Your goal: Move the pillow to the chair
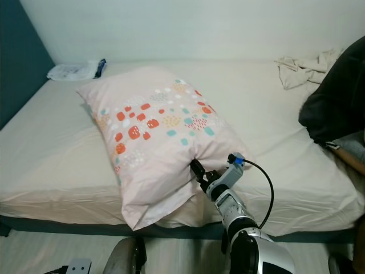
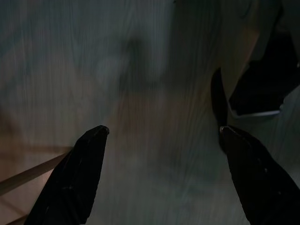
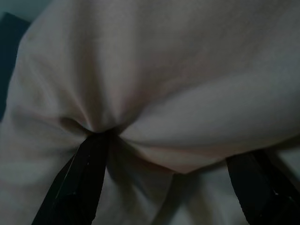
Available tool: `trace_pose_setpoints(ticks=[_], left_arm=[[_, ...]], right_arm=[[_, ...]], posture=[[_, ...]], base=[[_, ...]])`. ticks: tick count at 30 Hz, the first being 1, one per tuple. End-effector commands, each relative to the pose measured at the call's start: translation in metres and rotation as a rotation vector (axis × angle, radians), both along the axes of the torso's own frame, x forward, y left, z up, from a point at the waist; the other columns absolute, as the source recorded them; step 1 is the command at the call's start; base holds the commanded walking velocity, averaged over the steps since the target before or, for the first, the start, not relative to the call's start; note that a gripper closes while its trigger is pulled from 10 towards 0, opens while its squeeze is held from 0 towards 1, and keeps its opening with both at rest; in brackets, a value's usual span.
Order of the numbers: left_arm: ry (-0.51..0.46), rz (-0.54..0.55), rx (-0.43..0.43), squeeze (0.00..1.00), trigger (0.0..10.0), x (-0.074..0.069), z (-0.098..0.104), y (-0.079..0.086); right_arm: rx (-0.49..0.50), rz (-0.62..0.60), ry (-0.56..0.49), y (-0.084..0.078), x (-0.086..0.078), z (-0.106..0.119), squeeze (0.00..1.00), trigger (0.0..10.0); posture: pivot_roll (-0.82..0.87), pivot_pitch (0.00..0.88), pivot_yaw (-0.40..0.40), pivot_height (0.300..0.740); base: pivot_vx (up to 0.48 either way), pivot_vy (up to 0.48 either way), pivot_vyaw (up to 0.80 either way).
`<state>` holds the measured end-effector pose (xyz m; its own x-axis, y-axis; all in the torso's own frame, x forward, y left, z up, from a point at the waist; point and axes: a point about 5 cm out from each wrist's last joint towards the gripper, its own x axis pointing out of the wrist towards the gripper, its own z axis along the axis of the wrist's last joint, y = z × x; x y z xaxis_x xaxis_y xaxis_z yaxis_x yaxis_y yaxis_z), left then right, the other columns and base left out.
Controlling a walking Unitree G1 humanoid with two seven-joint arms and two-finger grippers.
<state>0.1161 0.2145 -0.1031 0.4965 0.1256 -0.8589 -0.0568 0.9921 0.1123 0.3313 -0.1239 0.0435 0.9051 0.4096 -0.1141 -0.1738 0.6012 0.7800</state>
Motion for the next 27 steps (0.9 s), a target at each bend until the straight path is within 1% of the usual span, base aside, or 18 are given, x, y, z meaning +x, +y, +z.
trace_pose_setpoints(ticks=[1, 3, 4, 8, 12, 13, 15, 16, 17, 18, 19, 21, 24, 25, 26, 27], left_arm=[[0.045, -0.062, -0.038, 0.00, 10.0, -0.011, -0.005, -0.012], [0.051, -0.064, -0.034, 0.00, 10.0, -0.014, -0.006, -0.010], [0.051, -0.064, -0.034, 0.00, 10.0, -0.014, -0.006, -0.010], [0.053, -0.067, -0.033, 0.00, 10.0, -0.016, -0.006, -0.009], [0.053, -0.075, -0.033, 0.00, 10.0, -0.015, -0.006, -0.009], [0.053, -0.075, -0.033, 0.00, 10.0, -0.015, -0.006, -0.009], [0.053, -0.081, -0.033, 0.00, 10.0, -0.015, -0.006, -0.009], [0.052, -0.085, -0.034, 0.00, 10.0, -0.014, -0.006, -0.009], [0.052, -0.087, -0.035, 0.00, 10.0, -0.014, -0.005, -0.009], [0.052, -0.087, -0.035, 0.00, 10.0, -0.014, -0.005, -0.009], [0.052, -0.088, -0.035, 0.00, 10.0, -0.014, -0.005, -0.009], [0.053, -0.092, -0.033, 0.00, 10.0, -0.015, -0.005, -0.008], [0.054, -0.096, -0.030, 0.00, 10.0, -0.016, -0.005, -0.007], [0.057, -0.103, -0.025, 0.00, 10.0, -0.018, -0.005, -0.005], [0.059, -0.106, -0.021, 0.00, 10.0, -0.019, -0.005, -0.003], [0.059, -0.106, -0.021, 0.00, 10.0, -0.019, -0.005, -0.003]], right_arm=[[0.059, 0.036, -0.055, 0.006, 0.004, 0.009, 0.00, 10.0], [0.141, 0.099, -0.116, 0.007, 0.000, 0.011, 0.00, 10.0], [0.141, 0.099, -0.116, 0.007, 0.000, 0.011, 0.00, 10.0], [0.297, 0.156, -0.193, 0.004, -0.007, 0.013, 0.00, 10.0], [0.348, 0.207, -0.232, 0.004, -0.014, 0.011, 0.00, 10.0], [0.348, 0.207, -0.232, 0.004, -0.014, 0.011, 0.00, 10.0], [0.380, 0.242, -0.253, 0.005, -0.018, 0.010, 0.00, 10.0], [0.361, 0.244, -0.231, 0.006, -0.021, 0.005, 0.00, 10.0], [0.339, 0.212, -0.194, 0.005, -0.022, 0.001, 0.00, 10.0], [0.339, 0.212, -0.194, 0.005, -0.022, 0.001, 0.00, 10.0], [0.323, 0.186, -0.167, 0.003, -0.021, -0.002, 0.00, 10.0], [0.294, 0.096, -0.109, -0.003, -0.018, -0.005, 0.00, 10.0], [0.289, 0.084, -0.124, -0.005, -0.016, -0.002, 0.00, 10.0], [0.322, 0.144, -0.197, -0.001, -0.012, 0.008, 0.00, 10.0], [0.341, 0.174, -0.239, 0.002, -0.010, 0.015, 0.00, 10.0], [0.341, 0.174, -0.239, 0.002, -0.010, 0.015, 0.00, 10.0]], posture=[[0.00, 0.125, 0.015, 0.480], [0.01, 0.124, 0.018, 0.465], [0.01, 0.124, 0.018, 0.465], [0.01, 0.133, 0.025, 0.445], [0.00, 0.139, 0.032, 0.430], [0.00, 0.139, 0.032, 0.430], [0.00, 0.143, 0.036, 0.420], [0.00, 0.146, 0.038, 0.410], [0.00, 0.149, 0.041, 0.405], [0.00, 0.149, 0.041, 0.405], [0.00, 0.149, 0.041, 0.400], [0.02, 0.159, 0.052, 0.390], [0.02, 0.164, 0.056, 0.375], [0.03, 0.174, 0.064, 0.365], [0.04, 0.183, 0.072, 0.360], [0.04, 0.183, 0.072, 0.360]], base=[[0.000, 0.000, 0.00], [0.000, 0.000, 0.00], [0.000, 0.000, 0.00], [0.000, 0.000, 0.00], [0.000, 0.000, 0.00], [0.000, 0.000, 0.00], [0.000, 0.000, 0.00], [0.000, 0.000, 0.00], [0.000, 0.000, 0.00], [0.000, 0.000, 0.00], [0.000, 0.000, 0.00], [0.000, 0.000, 0.00], [0.000, 0.000, 0.00], [0.000, 0.000, 0.00], [0.000, 0.000, 0.00], [0.000, 0.000, 0.00]])
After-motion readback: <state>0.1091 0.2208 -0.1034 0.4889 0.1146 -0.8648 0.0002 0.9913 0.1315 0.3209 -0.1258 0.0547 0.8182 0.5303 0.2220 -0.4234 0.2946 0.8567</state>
